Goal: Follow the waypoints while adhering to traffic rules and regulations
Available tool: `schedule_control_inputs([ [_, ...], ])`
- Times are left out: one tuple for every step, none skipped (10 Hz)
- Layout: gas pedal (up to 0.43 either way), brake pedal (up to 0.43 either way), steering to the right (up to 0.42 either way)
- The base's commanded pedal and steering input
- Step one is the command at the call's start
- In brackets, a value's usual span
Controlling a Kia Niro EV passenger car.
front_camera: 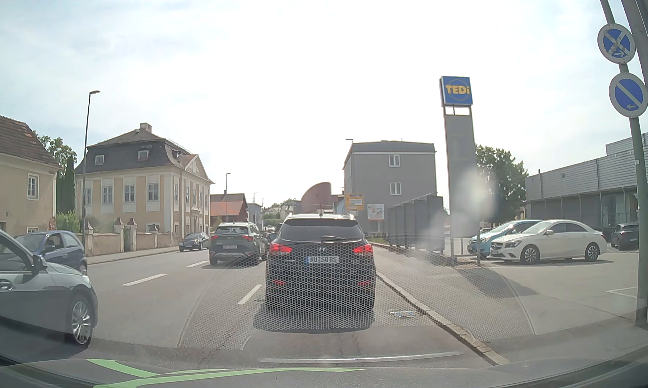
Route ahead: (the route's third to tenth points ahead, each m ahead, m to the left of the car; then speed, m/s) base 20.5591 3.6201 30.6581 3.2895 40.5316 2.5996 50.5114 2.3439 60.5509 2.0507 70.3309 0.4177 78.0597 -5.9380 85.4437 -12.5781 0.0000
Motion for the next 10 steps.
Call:
schedule_control_inputs([
  [0.000, 0.000, -0.006],
  [0.028, 0.000, -0.007],
  [0.138, 0.000, -0.007],
  [0.169, 0.000, -0.006],
  [0.197, 0.000, -0.006],
  [0.220, 0.000, -0.007],
  [0.220, 0.000, -0.007],
  [0.240, 0.000, -0.010],
  [0.260, 0.000, -0.011],
  [0.268, 0.000, -0.011],
])
